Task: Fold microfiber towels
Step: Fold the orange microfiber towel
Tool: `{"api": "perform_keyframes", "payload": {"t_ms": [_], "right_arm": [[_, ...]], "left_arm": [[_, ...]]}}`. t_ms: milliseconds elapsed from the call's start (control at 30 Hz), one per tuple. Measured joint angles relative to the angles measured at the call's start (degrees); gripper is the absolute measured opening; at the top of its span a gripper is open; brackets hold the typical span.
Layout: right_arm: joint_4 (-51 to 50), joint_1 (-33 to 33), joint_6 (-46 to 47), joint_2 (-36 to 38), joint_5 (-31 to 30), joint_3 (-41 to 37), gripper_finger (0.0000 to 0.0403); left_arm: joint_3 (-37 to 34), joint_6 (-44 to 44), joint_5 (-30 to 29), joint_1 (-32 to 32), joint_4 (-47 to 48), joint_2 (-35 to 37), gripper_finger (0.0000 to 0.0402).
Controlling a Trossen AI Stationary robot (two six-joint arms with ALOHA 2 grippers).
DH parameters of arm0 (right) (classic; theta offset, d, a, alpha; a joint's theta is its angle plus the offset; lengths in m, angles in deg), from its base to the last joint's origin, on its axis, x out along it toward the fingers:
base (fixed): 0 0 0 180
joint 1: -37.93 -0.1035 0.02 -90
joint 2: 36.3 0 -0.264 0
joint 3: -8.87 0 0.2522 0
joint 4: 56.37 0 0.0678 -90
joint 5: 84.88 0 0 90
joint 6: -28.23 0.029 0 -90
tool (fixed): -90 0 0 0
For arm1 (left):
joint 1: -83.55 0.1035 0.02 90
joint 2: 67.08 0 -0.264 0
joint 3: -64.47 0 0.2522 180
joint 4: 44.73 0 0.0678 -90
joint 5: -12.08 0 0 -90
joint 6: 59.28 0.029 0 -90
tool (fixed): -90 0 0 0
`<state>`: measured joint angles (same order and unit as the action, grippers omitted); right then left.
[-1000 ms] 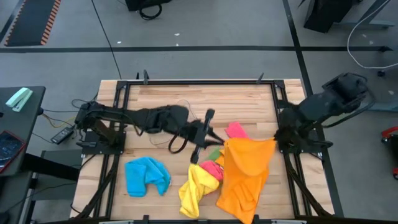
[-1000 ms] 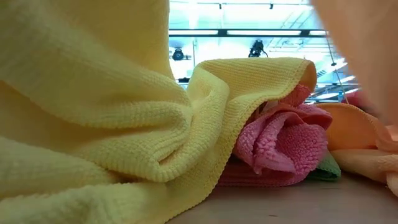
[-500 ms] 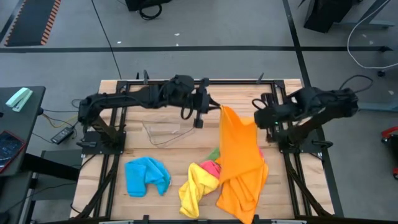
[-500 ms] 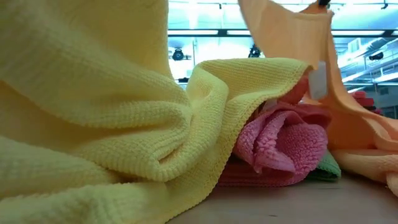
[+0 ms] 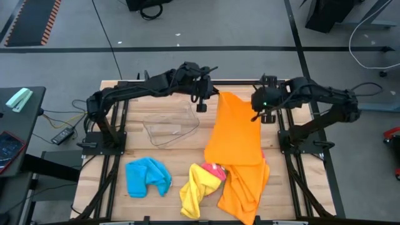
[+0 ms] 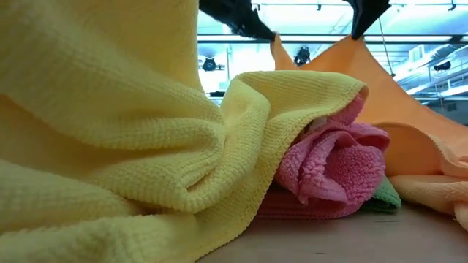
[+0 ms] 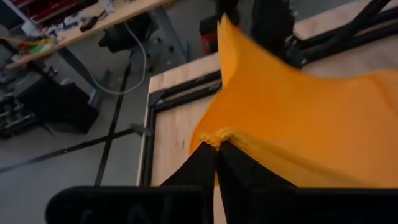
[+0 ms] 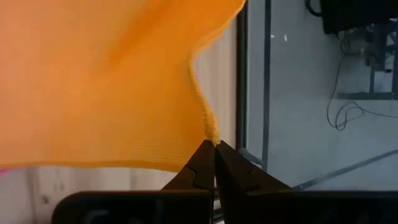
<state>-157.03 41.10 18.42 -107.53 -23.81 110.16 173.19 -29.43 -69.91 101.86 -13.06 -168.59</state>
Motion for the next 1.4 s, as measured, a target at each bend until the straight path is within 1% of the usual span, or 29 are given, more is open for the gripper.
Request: {"api": "perform_keyframes", "payload": {"t_ms": [133, 233, 367, 467, 600, 833, 1000, 1100, 1167, 1267, 1400], "right_arm": [[1.0, 3.7, -3.2, -0.1, -0.2, 0.0, 0.0011], [1.9, 6.4, -5.3, -0.1, -1.1, 0.0, 0.0011], [3.3, 9.5, -7.2, -0.3, -1.1, 0.0, 0.0011], [4.0, 11.1, -8.3, -0.8, -1.1, 0.0, 0.0011], [5.3, 12.6, -8.9, -2.2, -1.0, 0.0, 0.0011], [7.7, 14.5, -10.5, -5.3, -0.4, 0.0, 0.0011], [8.7, 16.1, -13.1, -6.6, -0.3, 0.0, 0.0011], [9.1, 17.1, -13.0, -6.7, 1.5, 0.0, 0.0011], [9.0, 17.4, -12.4, -6.8, 3.1, 0.0, 0.0011], [9.0, 17.1, -10.8, -6.9, 4.4, -0.4, 0.0011], [9.3, 15.2, -9.8, -5.6, 4.6, -3.8, 0.0011]], "left_arm": [[0.0, 2.5, 0.1, 2.5, -0.7, -0.6, 0.0009], [0.0, 3.5, 0.4, 4.6, -1.2, -0.6, 0.002], [0.0, 3.9, 2.7, 7.5, -1.3, -0.8, 0.0028], [0.0, 3.9, 4.1, 9.2, -1.3, -1.7, 0.0019], [0.0, 3.9, 4.2, 10.5, -1.3, -3.8, 0.0009], [0.0, 5.5, 4.3, 11.5, -1.3, -5.4, 0.0023], [0.0, 6.6, 4.3, 12.3, -0.6, -5.4, 0.0011], [0.0, 6.8, 4.2, 12.4, 1.7, -5.4, 0.001], [0.0, 6.8, 4.2, 12.3, 2.5, -5.4, 0.0017], [0.0, 6.8, 4.3, 11.5, 3.4, -5.4, 0.0026], [0.0, 6.9, 4.3, 10.2, 4.5, -5.4, 0.0021]]}}
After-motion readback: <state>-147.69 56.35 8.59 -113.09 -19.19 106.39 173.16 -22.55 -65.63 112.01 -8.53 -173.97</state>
